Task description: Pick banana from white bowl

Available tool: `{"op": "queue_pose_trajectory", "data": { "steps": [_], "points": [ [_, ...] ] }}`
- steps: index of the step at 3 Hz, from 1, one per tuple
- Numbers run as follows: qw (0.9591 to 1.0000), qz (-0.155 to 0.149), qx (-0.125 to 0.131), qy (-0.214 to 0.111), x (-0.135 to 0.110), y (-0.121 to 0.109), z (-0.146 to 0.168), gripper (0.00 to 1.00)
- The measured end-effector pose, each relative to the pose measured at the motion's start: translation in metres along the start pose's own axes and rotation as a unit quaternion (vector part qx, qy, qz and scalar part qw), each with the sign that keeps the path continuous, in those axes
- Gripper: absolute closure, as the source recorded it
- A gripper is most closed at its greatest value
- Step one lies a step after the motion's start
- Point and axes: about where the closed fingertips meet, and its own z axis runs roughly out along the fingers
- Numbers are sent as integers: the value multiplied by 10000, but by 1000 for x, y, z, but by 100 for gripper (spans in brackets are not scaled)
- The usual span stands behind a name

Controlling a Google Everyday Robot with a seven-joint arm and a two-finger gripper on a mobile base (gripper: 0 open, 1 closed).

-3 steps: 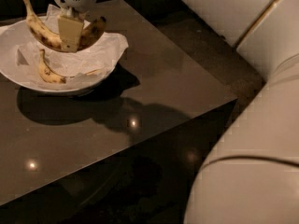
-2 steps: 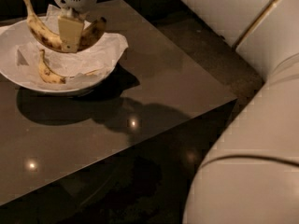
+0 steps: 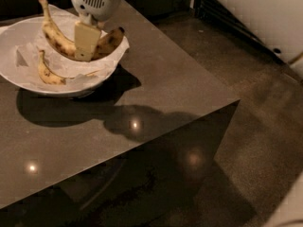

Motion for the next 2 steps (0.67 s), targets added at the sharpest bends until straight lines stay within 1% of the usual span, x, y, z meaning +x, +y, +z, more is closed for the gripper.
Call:
{"op": "queue_pose_trajectory", "data": {
  "steps": [1,2],
  "points": [
    [9995,319,-6,-6,25,12,-7,100],
    [9995,319,-5,-7,25,12,-7,100]
  ]
}}
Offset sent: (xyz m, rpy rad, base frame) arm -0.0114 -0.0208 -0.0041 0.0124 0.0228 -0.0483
